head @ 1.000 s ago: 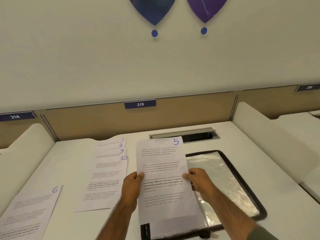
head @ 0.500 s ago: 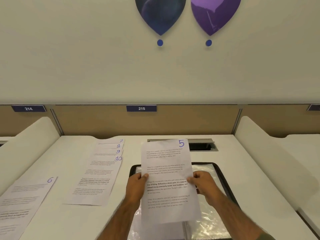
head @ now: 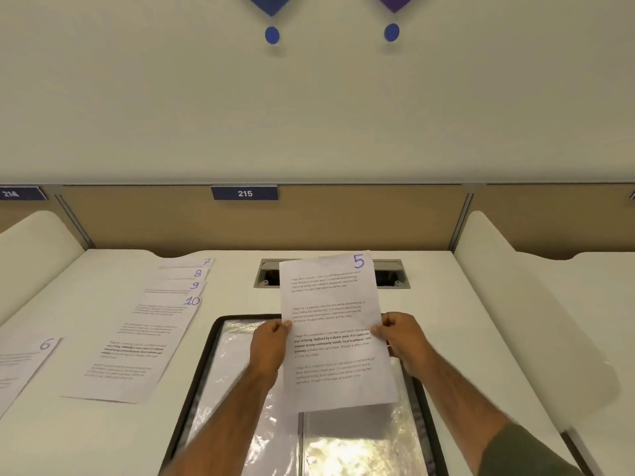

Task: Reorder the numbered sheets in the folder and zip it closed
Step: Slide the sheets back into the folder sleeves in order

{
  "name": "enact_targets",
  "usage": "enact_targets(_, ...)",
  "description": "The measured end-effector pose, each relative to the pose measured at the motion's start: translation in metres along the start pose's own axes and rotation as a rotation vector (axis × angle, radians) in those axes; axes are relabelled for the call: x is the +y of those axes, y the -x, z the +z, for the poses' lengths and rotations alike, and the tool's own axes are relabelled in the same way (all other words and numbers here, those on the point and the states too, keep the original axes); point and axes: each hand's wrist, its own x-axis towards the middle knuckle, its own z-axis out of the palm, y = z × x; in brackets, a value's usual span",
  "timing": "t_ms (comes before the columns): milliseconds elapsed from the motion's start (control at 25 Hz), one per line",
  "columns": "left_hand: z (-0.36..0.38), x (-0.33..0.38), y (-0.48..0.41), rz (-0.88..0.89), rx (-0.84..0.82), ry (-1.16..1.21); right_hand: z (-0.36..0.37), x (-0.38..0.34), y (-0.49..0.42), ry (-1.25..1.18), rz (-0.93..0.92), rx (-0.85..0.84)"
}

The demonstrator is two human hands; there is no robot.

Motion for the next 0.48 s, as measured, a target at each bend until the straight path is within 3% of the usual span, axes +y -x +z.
enact_targets(200,0.015,-0.007,-0.031,0.042,0.055,-0.016,-0.024,-0.005,-0.034,-0.135,0.047,0.040)
enact_targets(320,0.024,-0.027,-0.043,0.131,0.107,-0.206,-0.034,-0.015,-0.061,-0.204,0.070,0.076)
enact_targets(480,0.051,-0.035,-0.059,0.219,-0.039,-0.485,-0.038,-0.033,-0.099,-0.283,0.054,0.094)
